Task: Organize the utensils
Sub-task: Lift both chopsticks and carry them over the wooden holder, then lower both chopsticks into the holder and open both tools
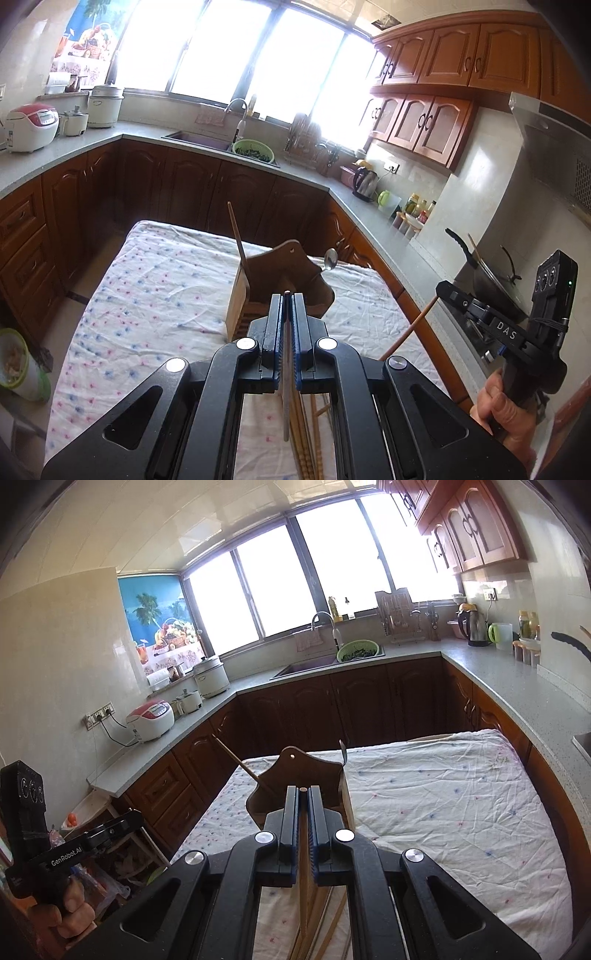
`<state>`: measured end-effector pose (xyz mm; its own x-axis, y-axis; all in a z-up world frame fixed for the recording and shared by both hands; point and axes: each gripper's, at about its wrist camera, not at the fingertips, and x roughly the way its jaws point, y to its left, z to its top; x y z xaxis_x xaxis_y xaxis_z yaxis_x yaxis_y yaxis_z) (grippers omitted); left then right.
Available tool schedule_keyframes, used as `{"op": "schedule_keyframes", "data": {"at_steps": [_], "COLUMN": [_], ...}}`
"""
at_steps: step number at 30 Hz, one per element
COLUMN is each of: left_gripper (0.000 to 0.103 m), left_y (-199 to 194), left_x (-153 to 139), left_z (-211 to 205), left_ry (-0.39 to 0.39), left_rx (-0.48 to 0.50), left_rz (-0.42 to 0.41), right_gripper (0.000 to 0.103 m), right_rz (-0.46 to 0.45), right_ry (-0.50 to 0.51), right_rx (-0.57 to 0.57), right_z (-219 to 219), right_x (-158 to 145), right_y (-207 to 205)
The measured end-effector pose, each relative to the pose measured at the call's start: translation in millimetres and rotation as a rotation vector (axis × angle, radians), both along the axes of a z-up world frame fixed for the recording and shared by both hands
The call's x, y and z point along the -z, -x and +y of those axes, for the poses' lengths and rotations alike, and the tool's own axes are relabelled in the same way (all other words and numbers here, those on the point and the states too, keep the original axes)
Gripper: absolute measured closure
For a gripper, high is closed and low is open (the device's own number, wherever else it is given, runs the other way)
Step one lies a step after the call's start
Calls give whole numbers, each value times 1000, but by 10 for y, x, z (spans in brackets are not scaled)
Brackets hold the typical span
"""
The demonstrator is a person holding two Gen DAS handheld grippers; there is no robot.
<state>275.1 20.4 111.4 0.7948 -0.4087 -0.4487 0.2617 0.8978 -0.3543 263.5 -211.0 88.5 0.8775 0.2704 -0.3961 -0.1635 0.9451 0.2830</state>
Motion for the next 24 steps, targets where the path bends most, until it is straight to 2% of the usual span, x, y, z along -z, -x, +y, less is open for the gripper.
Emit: {"op": "schedule_keyframes", "data": {"at_steps": [8,15,20,24], "left_gripper": [100,100,100,100], "left_y": [-361,-760,-1069,-1317], "left_x": [-346,-625,-617,-405], "left_z": [52,164,218,238], "left_ry": [31,79,99,134], "left_rx": [-68,-169,-251,-273], "left_rz": [-85,-167,-195,-174], "right_gripper": [99,98,98,98], "right_rz": [-91,-178,-202,-184], "right_ry": [-53,-89,-102,-87], "right_rx": [44,114,145,155], "right_z": [-91,-225,-270,-252], "right_x": [-293,-532,-588,-488], "right_y": [-191,-499,-836,-1112]}}
